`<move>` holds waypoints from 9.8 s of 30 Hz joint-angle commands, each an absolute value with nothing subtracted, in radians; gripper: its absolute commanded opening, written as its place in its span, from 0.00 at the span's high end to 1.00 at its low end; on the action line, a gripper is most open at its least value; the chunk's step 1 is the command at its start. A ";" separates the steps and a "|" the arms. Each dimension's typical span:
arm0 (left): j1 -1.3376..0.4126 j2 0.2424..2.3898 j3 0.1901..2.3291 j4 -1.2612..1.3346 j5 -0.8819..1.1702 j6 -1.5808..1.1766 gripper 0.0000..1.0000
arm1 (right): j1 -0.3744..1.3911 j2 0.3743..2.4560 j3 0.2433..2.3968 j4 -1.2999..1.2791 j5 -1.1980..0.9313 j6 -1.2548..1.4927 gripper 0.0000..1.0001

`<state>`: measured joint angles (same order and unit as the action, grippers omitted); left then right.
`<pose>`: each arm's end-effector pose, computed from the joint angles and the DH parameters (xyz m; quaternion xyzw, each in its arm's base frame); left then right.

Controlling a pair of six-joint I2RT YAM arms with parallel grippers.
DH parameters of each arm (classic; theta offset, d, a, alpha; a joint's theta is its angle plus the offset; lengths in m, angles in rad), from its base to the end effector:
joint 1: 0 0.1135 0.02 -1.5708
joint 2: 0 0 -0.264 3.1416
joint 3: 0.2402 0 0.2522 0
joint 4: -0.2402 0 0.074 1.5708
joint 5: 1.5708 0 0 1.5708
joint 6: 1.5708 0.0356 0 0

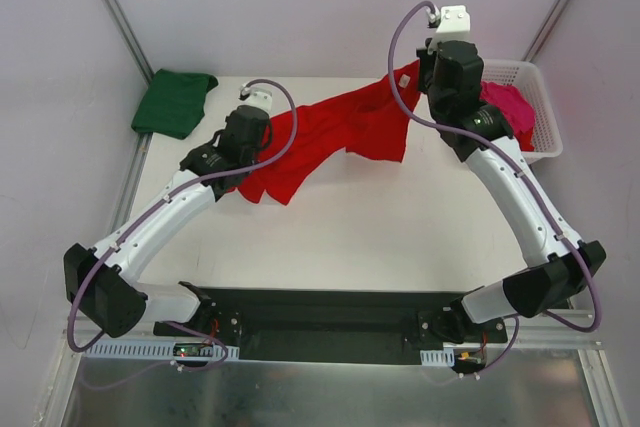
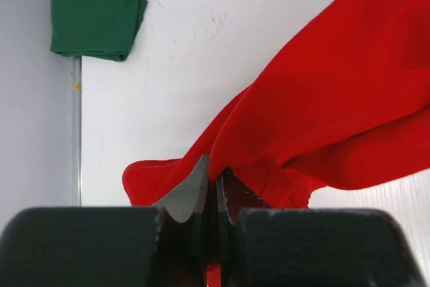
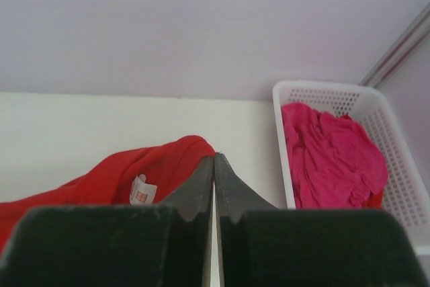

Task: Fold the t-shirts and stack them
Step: Move the tshirt to the center of the board, then flatten out the tshirt

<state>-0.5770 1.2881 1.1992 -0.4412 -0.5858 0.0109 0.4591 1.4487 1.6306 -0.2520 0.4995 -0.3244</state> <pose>0.2497 -0.1390 0.3526 0.1033 0.8367 0.1076 0.5270 0.2970 0.1278 0.4715 -0.1148 0.7194 -0.1359 0.6714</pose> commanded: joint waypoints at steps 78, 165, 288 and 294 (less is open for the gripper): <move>-0.741 1.430 1.117 -0.805 -0.166 -0.163 1.00 | 0.149 1.707 1.288 -0.284 -0.423 0.090 0.23; -0.739 1.592 1.256 -0.762 -0.285 -0.104 1.00 | 0.135 1.861 1.560 -0.494 -0.049 0.012 0.98; -0.178 1.282 0.663 0.025 0.393 -0.545 0.45 | 0.072 1.546 1.427 -0.466 0.247 0.072 0.98; -0.176 1.293 0.649 0.031 0.379 -0.531 0.48 | 0.072 1.545 1.427 -0.466 0.249 0.071 0.98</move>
<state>-0.1879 1.2877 0.6651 -0.0025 0.3641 -0.5339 0.0780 1.5700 1.4254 -0.4973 0.2481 0.0628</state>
